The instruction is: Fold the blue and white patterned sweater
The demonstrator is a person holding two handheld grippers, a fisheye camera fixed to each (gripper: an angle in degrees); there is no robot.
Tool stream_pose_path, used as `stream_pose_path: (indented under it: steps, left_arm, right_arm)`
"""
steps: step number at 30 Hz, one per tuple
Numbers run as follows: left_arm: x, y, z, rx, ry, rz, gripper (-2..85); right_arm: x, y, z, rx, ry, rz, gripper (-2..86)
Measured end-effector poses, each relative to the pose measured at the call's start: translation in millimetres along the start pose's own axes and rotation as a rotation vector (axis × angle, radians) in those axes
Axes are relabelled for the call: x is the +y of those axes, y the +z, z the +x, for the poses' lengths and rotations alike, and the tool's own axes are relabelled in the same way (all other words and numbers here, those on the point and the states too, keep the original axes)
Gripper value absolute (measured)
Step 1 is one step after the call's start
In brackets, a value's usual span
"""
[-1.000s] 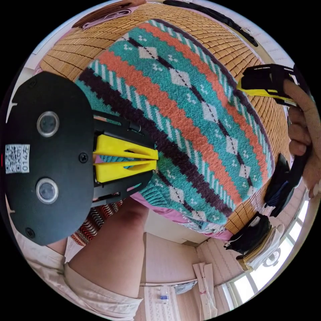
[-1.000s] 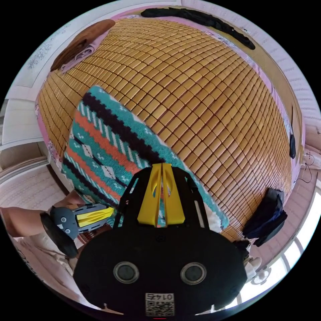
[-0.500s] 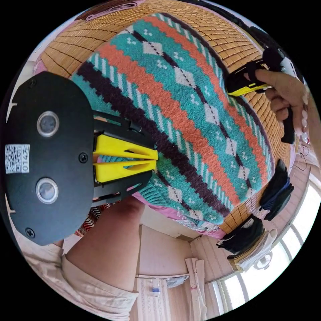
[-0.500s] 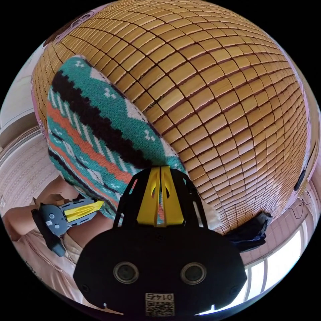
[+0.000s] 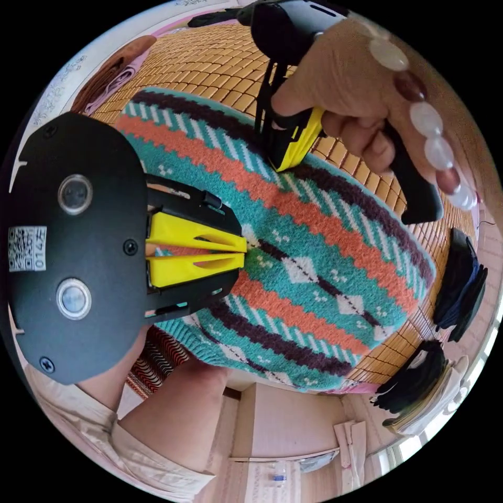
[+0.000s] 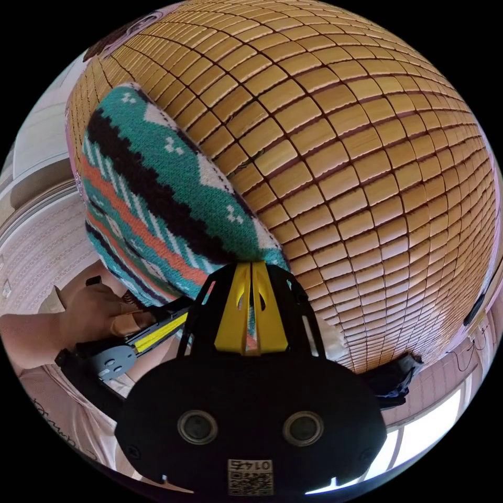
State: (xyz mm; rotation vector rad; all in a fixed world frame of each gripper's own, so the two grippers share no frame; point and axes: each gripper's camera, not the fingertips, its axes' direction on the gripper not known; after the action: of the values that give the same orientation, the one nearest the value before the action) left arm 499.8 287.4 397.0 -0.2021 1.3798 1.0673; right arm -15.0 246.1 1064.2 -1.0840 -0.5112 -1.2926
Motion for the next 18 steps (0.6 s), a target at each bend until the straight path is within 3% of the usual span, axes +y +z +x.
stream_pose_path:
  steps: [8, 13, 16, 18]
  left_arm:
    - [-4.9, 7.5, 16.5, -0.124, 0.036, 0.029, -0.8]
    - [-13.0, 4.6, 9.1, -0.102, 0.023, 0.000, -0.8]
    - [-15.7, -0.8, -8.1, -0.011, -0.049, -0.011, -0.9]
    - [-2.2, -9.1, -26.6, 0.098, -0.115, 0.057, -0.9]
  right_arm:
    - [30.1, 18.1, 17.2, -0.013, -0.049, -0.049, -1.0]
    - [81.3, 29.7, 29.0, -0.027, -0.087, 0.084, -0.9]
    - [142.7, 35.9, 46.0, -0.111, -0.063, 0.315, -0.5]
    - [223.5, 43.7, 63.0, -0.277, 0.066, 0.618, 0.1]
